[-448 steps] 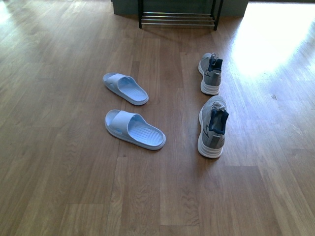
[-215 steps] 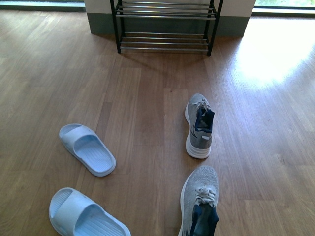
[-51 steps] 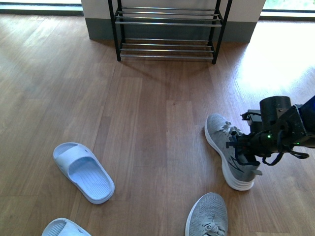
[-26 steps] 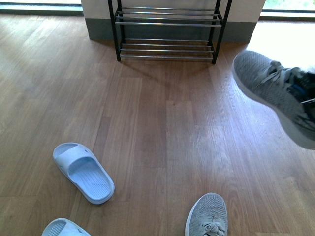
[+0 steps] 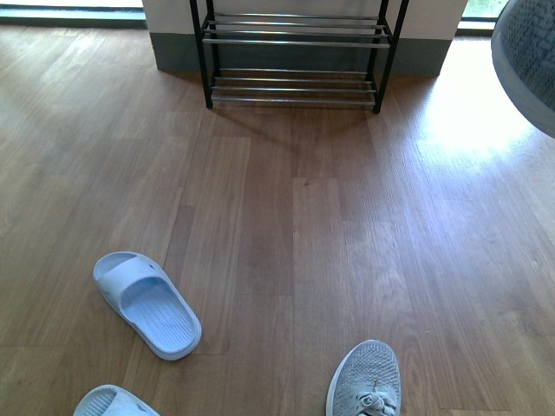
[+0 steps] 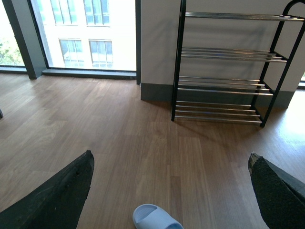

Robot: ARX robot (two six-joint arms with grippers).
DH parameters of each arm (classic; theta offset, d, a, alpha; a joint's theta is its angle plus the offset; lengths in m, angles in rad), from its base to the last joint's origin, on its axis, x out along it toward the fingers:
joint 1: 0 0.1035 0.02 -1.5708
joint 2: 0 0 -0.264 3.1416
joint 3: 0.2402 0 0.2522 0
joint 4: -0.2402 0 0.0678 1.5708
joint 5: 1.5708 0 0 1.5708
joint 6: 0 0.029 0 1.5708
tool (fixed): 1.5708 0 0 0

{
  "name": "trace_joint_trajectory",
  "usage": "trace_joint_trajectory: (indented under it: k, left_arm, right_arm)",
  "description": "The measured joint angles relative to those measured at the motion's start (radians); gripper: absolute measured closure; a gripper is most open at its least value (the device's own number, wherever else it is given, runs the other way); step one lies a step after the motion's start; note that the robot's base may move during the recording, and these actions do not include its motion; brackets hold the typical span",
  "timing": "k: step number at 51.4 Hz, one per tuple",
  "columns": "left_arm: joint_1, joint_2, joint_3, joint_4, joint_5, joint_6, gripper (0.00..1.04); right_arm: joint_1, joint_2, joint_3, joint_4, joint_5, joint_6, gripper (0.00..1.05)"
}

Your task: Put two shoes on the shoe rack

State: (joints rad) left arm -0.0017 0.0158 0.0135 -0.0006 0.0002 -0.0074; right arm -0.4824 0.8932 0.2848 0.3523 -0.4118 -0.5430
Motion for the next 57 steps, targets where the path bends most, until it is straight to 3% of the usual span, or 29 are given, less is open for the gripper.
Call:
trace_joint_trajectory:
  k: [13,57]
  left_arm:
    - [0.000,0.000,0.000,0.000,0.000,0.000,0.09]
    - [0.000,0.000,0.000,0.000,-0.001,0.000,0.09]
  right_arm:
    - [-0.028,-0.237,-0.141,-0.050,-0.022,0.081,1.03]
    - [-0.031,-0.246,-0.142,-0.044,-0.018,0.100,1.03]
